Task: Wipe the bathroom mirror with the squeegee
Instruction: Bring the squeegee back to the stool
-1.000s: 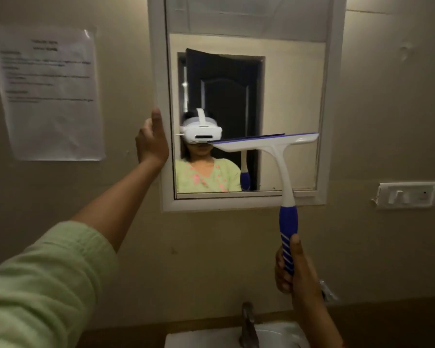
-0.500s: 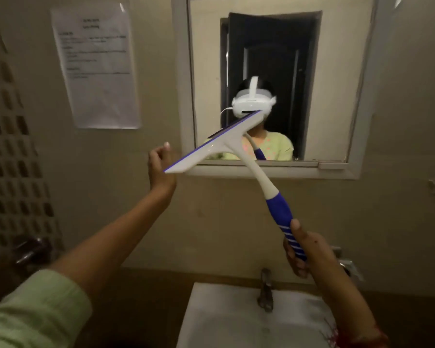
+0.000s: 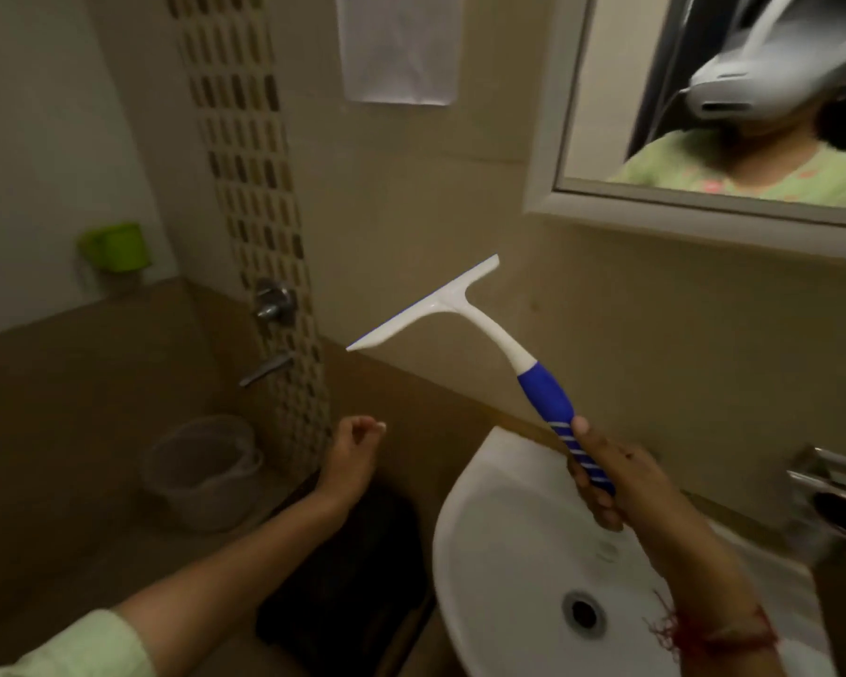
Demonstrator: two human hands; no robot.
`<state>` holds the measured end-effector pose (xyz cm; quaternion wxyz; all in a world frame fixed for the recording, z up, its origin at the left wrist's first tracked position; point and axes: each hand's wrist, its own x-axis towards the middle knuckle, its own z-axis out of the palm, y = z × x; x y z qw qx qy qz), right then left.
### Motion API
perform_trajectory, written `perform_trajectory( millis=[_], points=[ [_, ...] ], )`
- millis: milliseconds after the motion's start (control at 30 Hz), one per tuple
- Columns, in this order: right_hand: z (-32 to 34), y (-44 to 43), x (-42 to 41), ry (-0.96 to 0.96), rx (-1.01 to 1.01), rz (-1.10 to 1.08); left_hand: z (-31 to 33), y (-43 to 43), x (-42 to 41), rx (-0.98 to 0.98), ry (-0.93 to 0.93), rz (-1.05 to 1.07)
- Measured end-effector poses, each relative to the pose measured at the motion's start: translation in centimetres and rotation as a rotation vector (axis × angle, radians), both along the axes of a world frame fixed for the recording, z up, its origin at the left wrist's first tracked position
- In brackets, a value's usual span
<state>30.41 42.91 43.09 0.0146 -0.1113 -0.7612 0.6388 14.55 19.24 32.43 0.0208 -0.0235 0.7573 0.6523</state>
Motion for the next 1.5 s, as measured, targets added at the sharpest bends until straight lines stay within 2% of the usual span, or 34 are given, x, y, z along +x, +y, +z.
perform_trajectory(
  millis=[100,233,333,433,600,700,967,1167,1500],
  points=[
    [-2.4,-1.8,-1.3,-0.073,-0.053,0.073,-2.5,-3.0,2.0,-0.033,-0.093,0.044],
    [-5.7,-4.7,-3.8,-0.230,-0.094,0.112,-4.2,-6.4,3.3,-0.057,-0.114,0.113],
    [-8.4,-6.9,-6.4,-0.316,-0.039,0.088,-5.5,-8.4,3.2,-0.111,-0.054,0.163],
    [-11.3,-8.8,-9.2,-0.368,-0.015,0.079,-7.3,-10.3,2.4,-0.228,0.019,0.123],
    [-16.6,-12.9,-14.2,-0.479,-0.098,0.041,-9.6,-12.3,-1.0,-0.326,0.007,0.030],
    [-21.0,-15.5,-17.7,-0.608,-0.145,0.045,-10.9,-14.0,-4.5,-0.352,0.024,0.017],
    [-31.6,-21.6,-25.6,-0.917,-0.242,-0.080,-17.8,-18.8,-12.0,-0.427,-0.114,-0.049],
    [-36.7,-24.2,-31.3,-0.914,-0.346,-0.188,-22.7,-19.2,-15.9,-0.426,-0.192,-0.063],
    [-42.1,-26.6,-38.2,-0.856,-0.351,-0.226,-28.3,-19.9,-18.8,-0.397,-0.242,-0.023]
  ],
)
